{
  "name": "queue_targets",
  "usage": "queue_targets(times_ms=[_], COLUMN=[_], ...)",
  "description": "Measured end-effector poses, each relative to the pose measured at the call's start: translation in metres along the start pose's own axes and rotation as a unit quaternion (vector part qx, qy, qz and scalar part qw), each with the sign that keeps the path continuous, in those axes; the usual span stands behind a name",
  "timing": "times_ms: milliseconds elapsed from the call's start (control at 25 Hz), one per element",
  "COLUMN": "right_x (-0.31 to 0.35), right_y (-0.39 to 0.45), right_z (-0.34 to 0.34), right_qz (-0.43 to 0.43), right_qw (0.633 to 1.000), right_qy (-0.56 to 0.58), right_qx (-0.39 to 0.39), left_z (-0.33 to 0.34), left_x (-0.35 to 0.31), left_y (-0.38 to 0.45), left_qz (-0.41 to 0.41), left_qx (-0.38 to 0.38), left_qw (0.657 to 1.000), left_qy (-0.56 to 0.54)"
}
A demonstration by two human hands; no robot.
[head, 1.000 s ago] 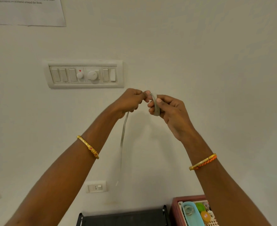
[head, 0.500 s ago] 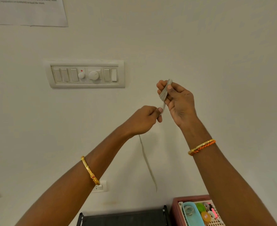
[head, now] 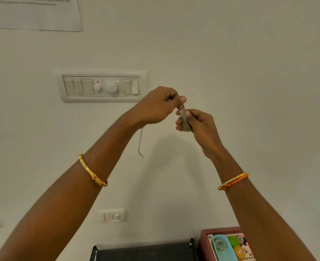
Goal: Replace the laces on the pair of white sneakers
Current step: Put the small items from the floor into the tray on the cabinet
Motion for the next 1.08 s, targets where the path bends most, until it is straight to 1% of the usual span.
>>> queue_targets(times_ms=[160, 240, 360, 480, 560, 600, 680, 800, 880, 960, 1080], right_x=[0.013, 0.02, 0.028, 0.036, 0.039, 0.039, 0.038, 0.034, 0.03, 0.025, 0.02], right_y=[-0.004, -0.004, -0.005, -0.004, 0.001, 0.004, 0.009, 0.014, 0.015, 0.015, 0.014], right_z=[0.001, 0.003, 0.005, 0.008, 0.008, 0.007, 0.005, 0.001, 0.002, 0.003, 0.005], right_qz=[0.001, 0.004, 0.009, 0.015, 0.018, 0.019, 0.019, 0.02, 0.021, 0.021, 0.003], right_qw=[0.998, 0.996, 0.991, 0.981, 0.973, 0.971, 0.968, 0.969, 0.969, 0.971, 0.981], right_qy=[0.051, 0.08, 0.125, 0.191, 0.229, 0.234, 0.226, 0.194, 0.182, 0.16, 0.056], right_qx=[0.029, 0.046, 0.055, 0.029, -0.023, -0.052, -0.103, -0.15, -0.164, -0.176, -0.184], left_z=[-0.007, -0.003, 0.013, 0.033, 0.042, 0.045, 0.045, 0.036, 0.027, 0.02, 0.011], left_x=[0.012, 0.026, 0.046, 0.058, 0.06, 0.06, 0.056, 0.045, 0.036, 0.028, 0.015], left_y=[0.01, 0.011, 0.006, -0.005, -0.013, -0.017, -0.025, -0.031, -0.034, -0.038, -0.042], left_qz=[-0.014, -0.044, -0.093, -0.122, -0.132, -0.133, -0.122, -0.09, -0.07, -0.058, -0.034], left_qx=[-0.017, 0.004, 0.057, 0.103, 0.143, 0.158, 0.168, 0.158, 0.173, 0.208, 0.216], left_qw=[1.0, 0.997, 0.973, 0.943, 0.932, 0.936, 0.956, 0.978, 0.98, 0.976, 0.975], left_qy=[-0.005, -0.07, -0.204, -0.293, -0.305, -0.286, -0.209, -0.106, -0.064, -0.02, 0.038])
Point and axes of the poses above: each hand's wrist, its own y-axis towards the middle knuckle, its own z-axis out of the palm, x = y × z, the point moved 2 cm from there along y, towards the middle knuckle, and after that the axes turned 10 degrees about -z, right-handed, at the moved point
